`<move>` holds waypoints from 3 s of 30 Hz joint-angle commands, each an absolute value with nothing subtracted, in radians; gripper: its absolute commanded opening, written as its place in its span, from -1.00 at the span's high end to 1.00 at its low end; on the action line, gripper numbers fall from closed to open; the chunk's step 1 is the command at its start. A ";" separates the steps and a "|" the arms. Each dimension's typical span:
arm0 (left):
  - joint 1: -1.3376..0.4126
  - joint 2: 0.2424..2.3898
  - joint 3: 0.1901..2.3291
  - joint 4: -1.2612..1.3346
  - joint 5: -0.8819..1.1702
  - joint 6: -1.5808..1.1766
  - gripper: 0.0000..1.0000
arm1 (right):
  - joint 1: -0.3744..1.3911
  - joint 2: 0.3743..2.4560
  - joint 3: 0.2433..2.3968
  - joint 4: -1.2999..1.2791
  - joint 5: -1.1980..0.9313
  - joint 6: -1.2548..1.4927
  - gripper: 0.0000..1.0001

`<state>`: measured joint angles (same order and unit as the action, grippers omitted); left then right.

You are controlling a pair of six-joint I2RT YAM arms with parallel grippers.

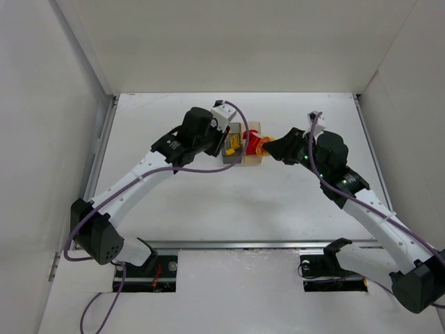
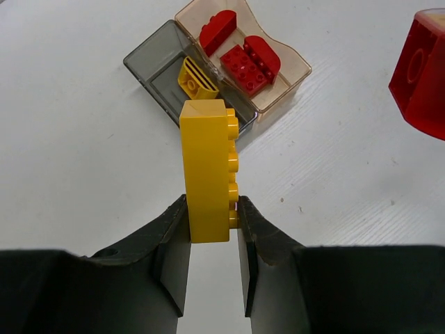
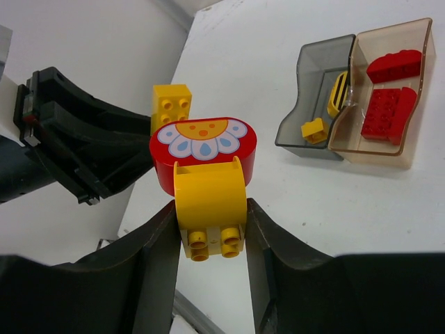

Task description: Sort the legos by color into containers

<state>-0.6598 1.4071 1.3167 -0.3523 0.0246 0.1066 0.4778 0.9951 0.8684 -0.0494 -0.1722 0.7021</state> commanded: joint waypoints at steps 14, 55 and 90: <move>-0.631 1.811 1.574 -0.330 0.044 0.068 1.00 | 0.440 0.920 0.936 -0.172 0.058 0.669 1.00; -0.761 1.137 0.997 0.115 0.394 1.213 -0.86 | 0.463 1.000 1.037 -0.279 -0.207 0.471 1.00; -0.862 1.368 1.267 -0.187 0.305 1.129 1.00 | 0.558 1.086 1.086 -0.193 -0.247 0.480 1.00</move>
<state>-0.8566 1.3663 1.2201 -0.1864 0.3134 1.1469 0.5453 1.1080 1.0378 -0.2684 -0.2363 0.4862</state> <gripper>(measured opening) 0.332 0.428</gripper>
